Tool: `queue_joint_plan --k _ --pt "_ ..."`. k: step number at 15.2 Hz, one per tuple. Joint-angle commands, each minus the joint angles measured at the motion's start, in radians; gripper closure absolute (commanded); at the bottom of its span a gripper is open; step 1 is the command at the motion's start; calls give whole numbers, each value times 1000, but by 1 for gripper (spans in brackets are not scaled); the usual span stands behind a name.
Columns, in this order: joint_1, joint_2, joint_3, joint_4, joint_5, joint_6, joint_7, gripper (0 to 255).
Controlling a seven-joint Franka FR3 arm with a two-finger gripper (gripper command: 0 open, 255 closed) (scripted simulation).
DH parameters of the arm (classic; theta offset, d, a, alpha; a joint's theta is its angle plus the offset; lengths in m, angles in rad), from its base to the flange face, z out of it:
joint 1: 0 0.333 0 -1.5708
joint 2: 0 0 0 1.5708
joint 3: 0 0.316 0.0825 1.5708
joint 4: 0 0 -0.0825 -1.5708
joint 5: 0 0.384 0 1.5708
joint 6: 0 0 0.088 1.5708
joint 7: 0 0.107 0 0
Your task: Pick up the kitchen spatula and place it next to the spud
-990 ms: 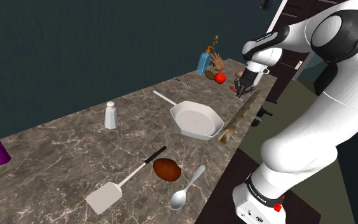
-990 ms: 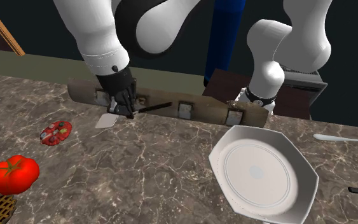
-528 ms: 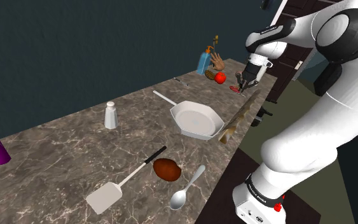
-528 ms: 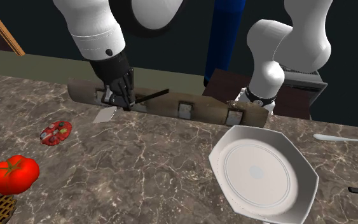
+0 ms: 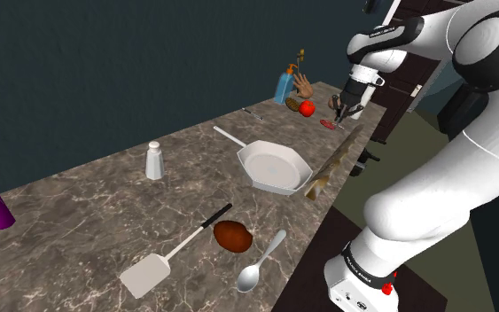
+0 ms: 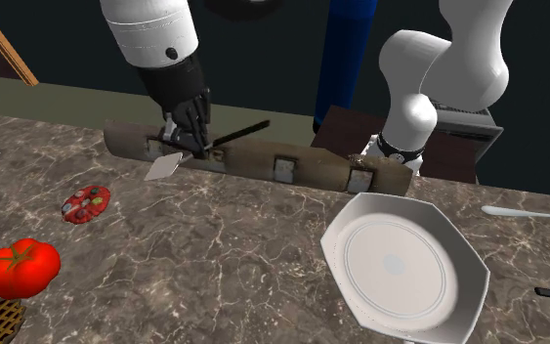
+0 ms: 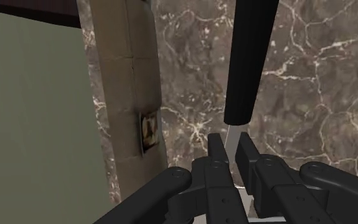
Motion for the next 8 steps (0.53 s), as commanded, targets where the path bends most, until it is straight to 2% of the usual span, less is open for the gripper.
queue_joint_plan --k 1,8 --pt "15 -53 21 -59 -12 9 42 255" --pt "63 -246 118 -257 -29 21 202 255"
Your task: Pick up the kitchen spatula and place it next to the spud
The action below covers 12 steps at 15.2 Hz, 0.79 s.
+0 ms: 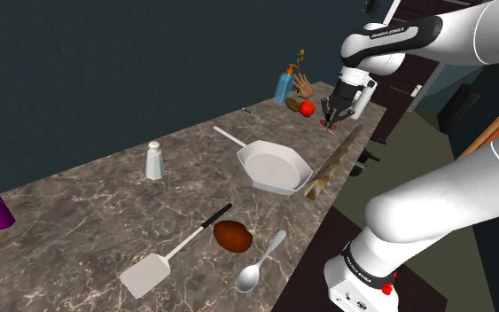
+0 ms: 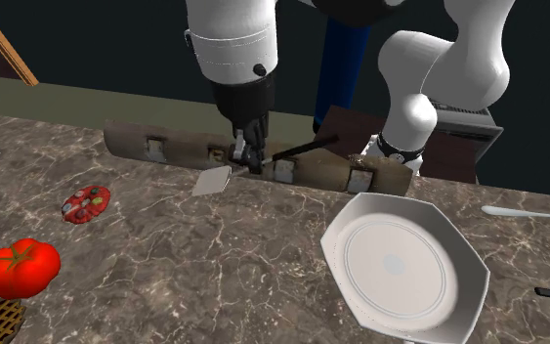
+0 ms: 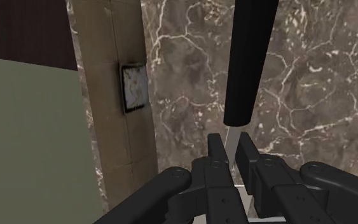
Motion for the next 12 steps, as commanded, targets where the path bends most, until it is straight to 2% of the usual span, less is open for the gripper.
queue_joint_plan --k 1,12 --pt "14 -54 32 -50 2 -2 48 255" --pt "118 -277 223 -243 87 -23 298 255"
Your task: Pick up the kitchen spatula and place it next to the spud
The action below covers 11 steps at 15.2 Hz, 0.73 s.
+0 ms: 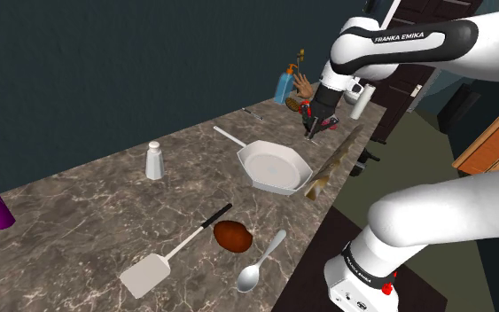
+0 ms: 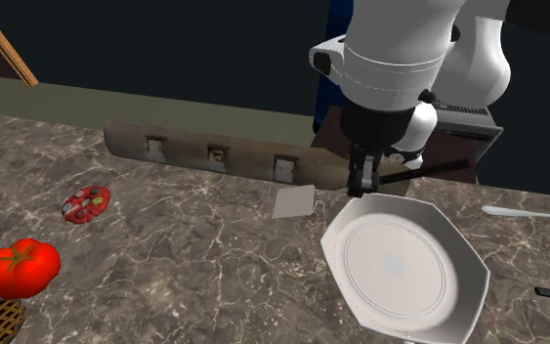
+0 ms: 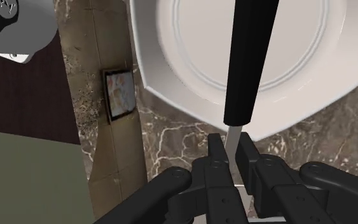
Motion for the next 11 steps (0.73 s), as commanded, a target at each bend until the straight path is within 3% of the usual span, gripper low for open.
queue_joint_plan --k 1,11 --pt "25 -24 40 -18 25 -3 51 255" --pt "155 -100 242 -58 164 -14 294 255"
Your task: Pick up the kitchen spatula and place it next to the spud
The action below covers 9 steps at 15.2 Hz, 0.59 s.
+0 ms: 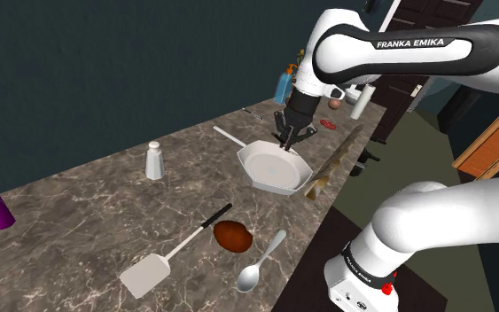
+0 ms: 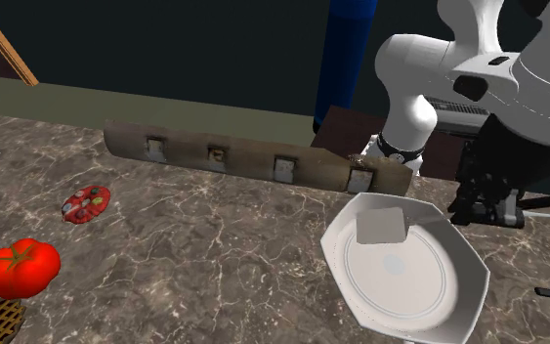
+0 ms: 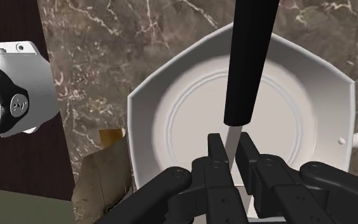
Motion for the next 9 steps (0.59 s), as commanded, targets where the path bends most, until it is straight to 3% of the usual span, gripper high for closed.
queue_joint_plan --k 1,9 --pt "25 -2 43 3 29 2 52 255" --pt "108 48 218 67 124 23 254 255"
